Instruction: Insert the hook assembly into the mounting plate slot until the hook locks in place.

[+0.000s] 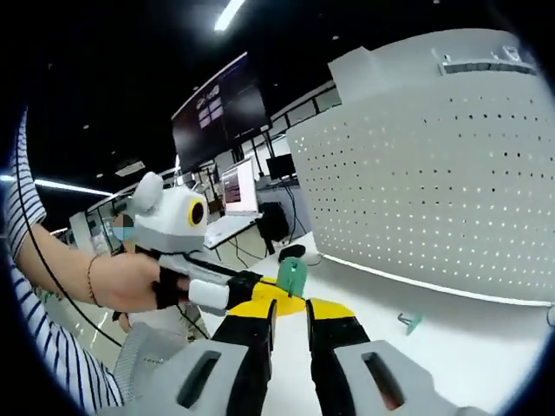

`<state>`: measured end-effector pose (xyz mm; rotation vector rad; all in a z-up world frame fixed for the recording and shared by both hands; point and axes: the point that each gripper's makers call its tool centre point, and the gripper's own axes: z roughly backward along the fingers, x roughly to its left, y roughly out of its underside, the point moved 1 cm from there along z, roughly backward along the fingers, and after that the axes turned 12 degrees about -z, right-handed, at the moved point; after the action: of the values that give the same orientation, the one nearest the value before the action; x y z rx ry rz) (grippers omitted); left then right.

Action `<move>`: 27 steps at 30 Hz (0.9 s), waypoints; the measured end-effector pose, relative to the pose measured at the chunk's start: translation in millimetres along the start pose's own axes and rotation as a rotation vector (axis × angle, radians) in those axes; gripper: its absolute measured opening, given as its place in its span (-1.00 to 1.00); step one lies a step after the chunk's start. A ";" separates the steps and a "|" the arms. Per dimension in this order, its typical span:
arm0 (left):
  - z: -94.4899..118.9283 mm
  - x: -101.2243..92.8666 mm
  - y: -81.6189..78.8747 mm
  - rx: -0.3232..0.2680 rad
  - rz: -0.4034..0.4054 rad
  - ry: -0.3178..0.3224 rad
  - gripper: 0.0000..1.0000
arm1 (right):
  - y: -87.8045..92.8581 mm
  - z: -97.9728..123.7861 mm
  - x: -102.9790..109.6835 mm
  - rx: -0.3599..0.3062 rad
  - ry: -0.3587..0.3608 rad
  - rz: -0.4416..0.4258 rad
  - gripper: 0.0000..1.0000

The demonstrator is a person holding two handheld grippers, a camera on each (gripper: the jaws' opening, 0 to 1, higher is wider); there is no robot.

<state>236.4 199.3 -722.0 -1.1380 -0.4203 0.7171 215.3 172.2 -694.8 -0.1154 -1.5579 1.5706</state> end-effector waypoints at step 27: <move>21.1 -5.5 -30.9 -0.170 -0.064 -0.120 -0.98 | -25.0 -12.4 24.9 -0.074 -0.053 -0.068 -0.97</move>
<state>228.3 202.3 -685.1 -1.2386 -0.6258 0.7056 220.8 192.4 -663.8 -0.0611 -1.6446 1.4741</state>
